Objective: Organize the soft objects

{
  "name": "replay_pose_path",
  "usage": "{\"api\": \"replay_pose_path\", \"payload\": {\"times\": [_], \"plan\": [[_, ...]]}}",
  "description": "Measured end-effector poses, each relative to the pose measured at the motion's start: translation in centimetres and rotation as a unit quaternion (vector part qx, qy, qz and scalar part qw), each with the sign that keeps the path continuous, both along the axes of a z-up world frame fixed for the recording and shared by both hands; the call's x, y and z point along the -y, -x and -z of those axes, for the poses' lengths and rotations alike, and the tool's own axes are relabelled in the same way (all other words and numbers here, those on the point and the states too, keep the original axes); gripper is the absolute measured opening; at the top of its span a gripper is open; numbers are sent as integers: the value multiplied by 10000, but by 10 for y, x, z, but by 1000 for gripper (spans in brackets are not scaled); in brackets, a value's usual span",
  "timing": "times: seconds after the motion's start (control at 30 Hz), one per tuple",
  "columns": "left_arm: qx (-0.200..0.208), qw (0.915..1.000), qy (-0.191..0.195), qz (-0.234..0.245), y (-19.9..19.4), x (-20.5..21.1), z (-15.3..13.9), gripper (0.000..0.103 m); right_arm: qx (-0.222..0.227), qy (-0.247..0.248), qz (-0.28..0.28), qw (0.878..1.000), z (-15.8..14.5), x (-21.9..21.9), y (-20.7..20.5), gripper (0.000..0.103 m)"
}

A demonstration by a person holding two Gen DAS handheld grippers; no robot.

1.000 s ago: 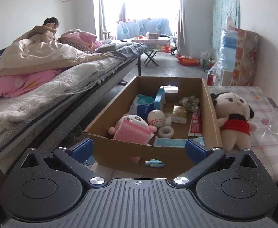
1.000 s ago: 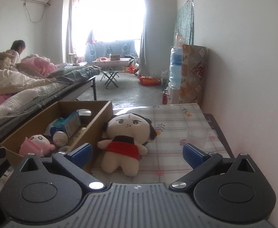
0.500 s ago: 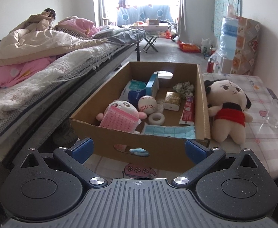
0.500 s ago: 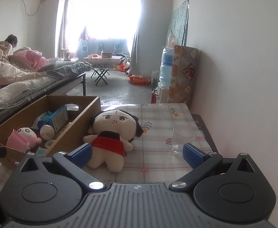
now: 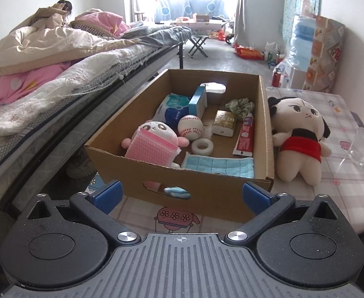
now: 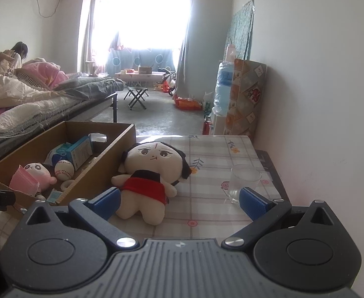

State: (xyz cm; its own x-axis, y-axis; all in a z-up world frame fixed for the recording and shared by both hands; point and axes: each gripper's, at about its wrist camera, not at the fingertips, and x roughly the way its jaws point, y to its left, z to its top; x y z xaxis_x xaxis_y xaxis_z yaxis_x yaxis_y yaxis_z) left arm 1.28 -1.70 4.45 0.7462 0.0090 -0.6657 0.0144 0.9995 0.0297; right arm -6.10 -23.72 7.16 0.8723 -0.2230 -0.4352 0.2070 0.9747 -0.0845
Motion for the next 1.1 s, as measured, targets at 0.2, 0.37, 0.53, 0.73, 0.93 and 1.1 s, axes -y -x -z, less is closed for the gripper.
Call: {"api": "replay_pose_path", "payload": {"times": [0.2,0.37,0.53,0.73,0.93,1.1], "plan": [[-137,9999,36,-39,-6,-2,5,103,-89,-39,-6,10000,3,0,-6,103],[-186,9998,34,-60,-7,-4,8,103,-125,-45,-62,9999,5,-1,-10,103],[-165,9998,-1,-92,-4,-8,9,103,-202,-98,-126,9997,6,-5,-11,103],[171,9998,75,19,15,-25,-1,103,-103,-349,-233,9991,5,3,2,103],[803,9959,46,424,28,-42,-22,103,229,-1131,-369,9926,6,30,7,103],[872,9941,288,572,0,-58,-33,103,337,-1045,-899,9899,-9,19,-21,103]]}}
